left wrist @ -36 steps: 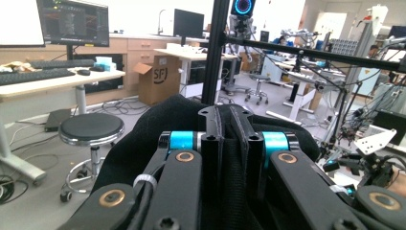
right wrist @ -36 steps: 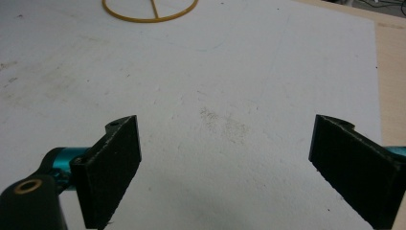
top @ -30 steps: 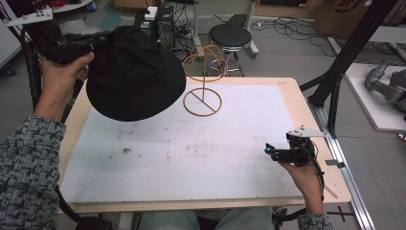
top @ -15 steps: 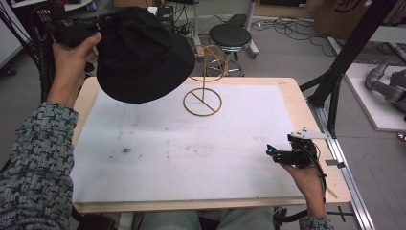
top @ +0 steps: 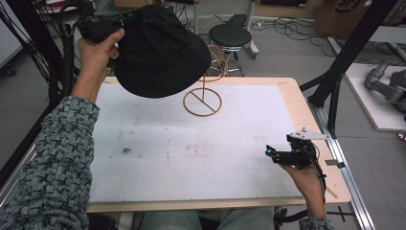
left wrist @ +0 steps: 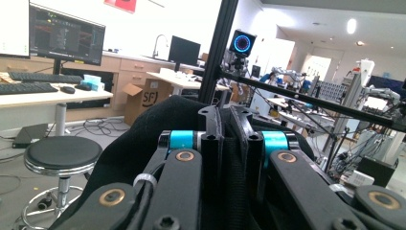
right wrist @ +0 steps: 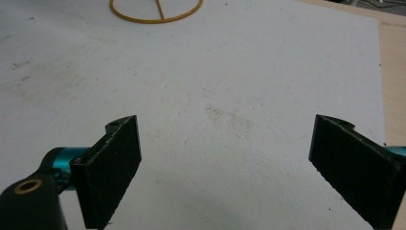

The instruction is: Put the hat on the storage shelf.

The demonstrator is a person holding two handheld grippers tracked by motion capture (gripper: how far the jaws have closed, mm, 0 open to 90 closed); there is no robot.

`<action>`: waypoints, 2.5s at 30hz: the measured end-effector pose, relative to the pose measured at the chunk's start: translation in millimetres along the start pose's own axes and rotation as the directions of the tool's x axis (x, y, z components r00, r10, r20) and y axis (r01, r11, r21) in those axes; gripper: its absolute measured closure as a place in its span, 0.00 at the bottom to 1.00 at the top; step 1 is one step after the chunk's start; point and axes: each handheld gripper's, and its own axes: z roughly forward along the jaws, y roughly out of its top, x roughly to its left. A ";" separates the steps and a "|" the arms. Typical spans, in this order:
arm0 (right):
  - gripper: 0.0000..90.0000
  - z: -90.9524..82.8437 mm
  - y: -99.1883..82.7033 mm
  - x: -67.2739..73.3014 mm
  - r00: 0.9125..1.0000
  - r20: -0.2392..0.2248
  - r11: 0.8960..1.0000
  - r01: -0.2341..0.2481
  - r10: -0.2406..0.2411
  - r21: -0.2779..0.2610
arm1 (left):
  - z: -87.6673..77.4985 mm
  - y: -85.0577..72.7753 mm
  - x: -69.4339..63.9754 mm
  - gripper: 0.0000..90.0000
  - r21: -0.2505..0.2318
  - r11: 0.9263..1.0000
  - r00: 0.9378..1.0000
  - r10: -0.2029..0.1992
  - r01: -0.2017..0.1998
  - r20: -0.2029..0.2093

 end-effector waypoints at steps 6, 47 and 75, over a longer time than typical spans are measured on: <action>0.11 0.9 -0.4 1.3 1.000 -0.006 1.000 -0.002 0.002 0.002 | 20.3 -6.6 -3.1 0.92 0.002 1.000 1.000 -0.005 0.005 -0.003; 0.12 -1.5 2.3 6.9 0.999 -0.040 1.000 0.012 -0.013 -0.012 | 113.8 -65.6 -11.2 0.92 0.138 0.990 0.999 0.034 -0.028 -0.042; 0.11 -3.2 -0.4 8.9 0.999 -0.047 1.000 0.014 -0.014 -0.010 | 147.6 -95.7 -5.4 0.92 0.221 0.975 0.993 0.048 -0.024 -0.104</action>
